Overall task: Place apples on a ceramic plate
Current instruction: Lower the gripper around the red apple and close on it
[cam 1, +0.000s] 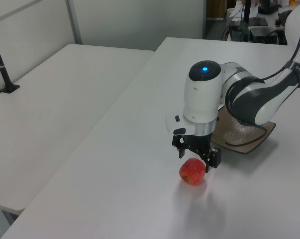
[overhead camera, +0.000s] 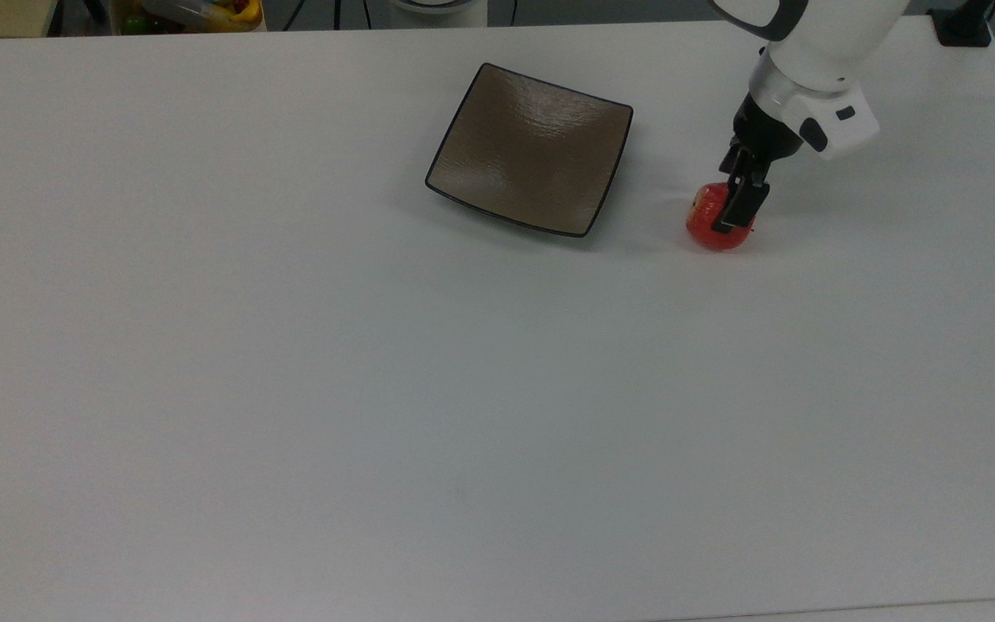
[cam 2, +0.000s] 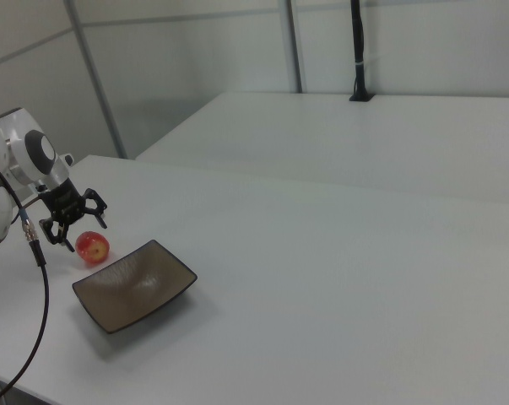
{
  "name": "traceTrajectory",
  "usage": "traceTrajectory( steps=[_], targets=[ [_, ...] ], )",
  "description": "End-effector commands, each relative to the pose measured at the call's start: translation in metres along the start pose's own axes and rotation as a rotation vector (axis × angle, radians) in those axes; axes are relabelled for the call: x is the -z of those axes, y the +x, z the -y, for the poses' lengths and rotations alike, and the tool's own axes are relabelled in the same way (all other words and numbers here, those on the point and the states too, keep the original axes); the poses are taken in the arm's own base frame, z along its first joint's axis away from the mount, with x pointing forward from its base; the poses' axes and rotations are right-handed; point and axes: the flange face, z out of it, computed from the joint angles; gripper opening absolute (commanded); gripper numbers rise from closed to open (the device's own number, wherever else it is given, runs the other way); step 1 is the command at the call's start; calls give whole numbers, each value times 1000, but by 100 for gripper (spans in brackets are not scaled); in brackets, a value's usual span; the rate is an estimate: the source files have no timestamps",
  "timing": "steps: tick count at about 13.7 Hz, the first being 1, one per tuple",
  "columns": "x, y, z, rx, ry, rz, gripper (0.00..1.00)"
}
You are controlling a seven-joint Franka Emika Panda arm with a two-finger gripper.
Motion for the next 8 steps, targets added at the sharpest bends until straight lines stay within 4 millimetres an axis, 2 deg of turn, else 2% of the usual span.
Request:
traceTrajectory(
  steps=[1, 3, 4, 5, 7, 8],
  targets=[
    [-6, 7, -3, -13, -21, -1, 100],
    [-9, 6, -3, -8, -28, 8, 98],
    [-10, 6, -3, -4, -32, 11, 89],
    [-10, 6, -3, 0, -34, 13, 85],
    [-13, 6, -2, 5, -40, 21, 46],
    [-13, 6, -2, 6, -41, 22, 45]
  ],
)
